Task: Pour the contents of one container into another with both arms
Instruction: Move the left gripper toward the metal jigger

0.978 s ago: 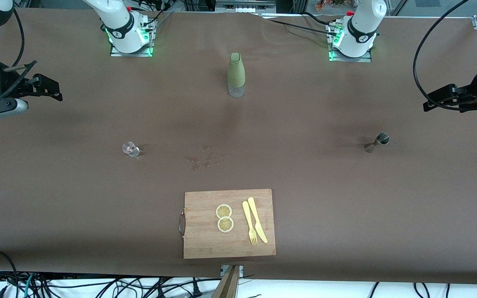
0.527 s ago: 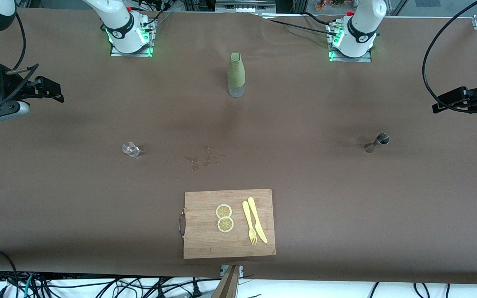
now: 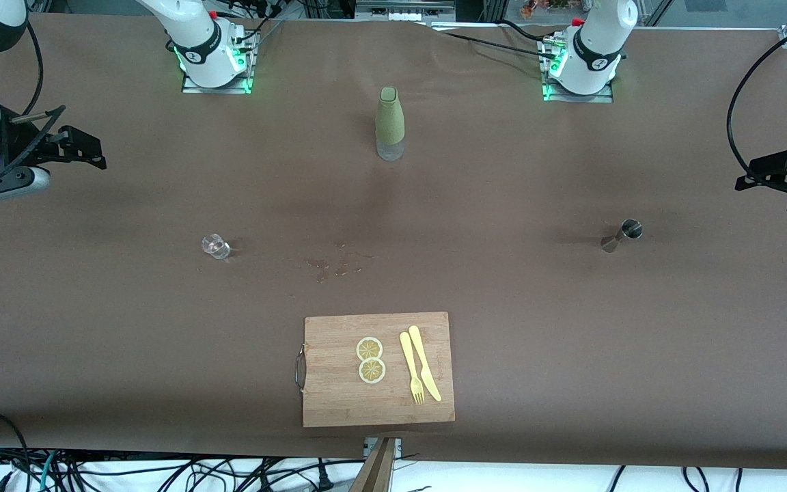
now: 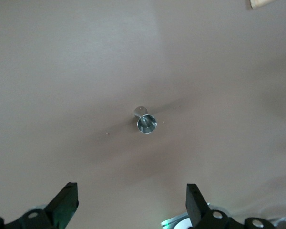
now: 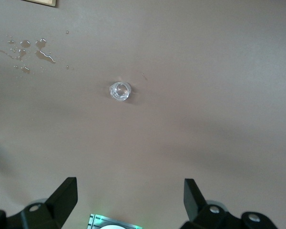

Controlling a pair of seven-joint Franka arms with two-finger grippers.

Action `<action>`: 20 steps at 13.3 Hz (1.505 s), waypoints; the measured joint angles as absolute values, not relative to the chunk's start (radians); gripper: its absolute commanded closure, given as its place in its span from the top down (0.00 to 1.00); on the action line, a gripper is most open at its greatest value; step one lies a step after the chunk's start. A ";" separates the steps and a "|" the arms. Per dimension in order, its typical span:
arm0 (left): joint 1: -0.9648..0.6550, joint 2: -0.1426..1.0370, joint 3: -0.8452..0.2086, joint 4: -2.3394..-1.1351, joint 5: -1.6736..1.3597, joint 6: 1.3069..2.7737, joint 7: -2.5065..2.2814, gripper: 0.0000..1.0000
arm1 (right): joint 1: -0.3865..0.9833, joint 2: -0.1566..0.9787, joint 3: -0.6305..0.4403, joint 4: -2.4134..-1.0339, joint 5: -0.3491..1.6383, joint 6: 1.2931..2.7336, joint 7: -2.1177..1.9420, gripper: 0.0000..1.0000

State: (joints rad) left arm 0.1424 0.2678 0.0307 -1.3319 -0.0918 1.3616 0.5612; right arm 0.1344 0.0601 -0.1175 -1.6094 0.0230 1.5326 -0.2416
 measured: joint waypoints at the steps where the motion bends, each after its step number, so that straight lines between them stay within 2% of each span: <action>1: 0.141 0.270 0.048 -1.346 -0.123 1.360 0.622 1.00 | 0.134 0.060 -0.118 -1.609 0.023 1.533 -0.242 0.99; 5: 0.145 0.278 0.209 -1.457 -0.308 1.355 1.025 1.00 | 0.135 0.060 -0.117 -1.609 0.023 1.532 -0.242 0.99; 7: 0.157 0.289 0.250 -1.510 -0.373 1.355 1.210 1.00 | 0.135 0.060 -0.117 -1.609 0.023 1.532 -0.242 0.99; 11: 0.206 0.334 0.259 -1.590 -0.495 1.355 1.517 1.00 | 0.135 0.060 -0.117 -1.609 0.023 1.532 -0.242 0.99; 15: 0.291 0.441 0.261 -1.658 -0.624 1.355 1.837 1.00 | 0.134 0.060 -0.118 -1.609 0.023 1.532 -0.242 0.99; 20: 0.345 0.552 0.286 -1.811 -0.810 1.355 2.195 1.00 | 0.134 0.060 -0.118 -1.609 0.023 1.532 -0.242 0.99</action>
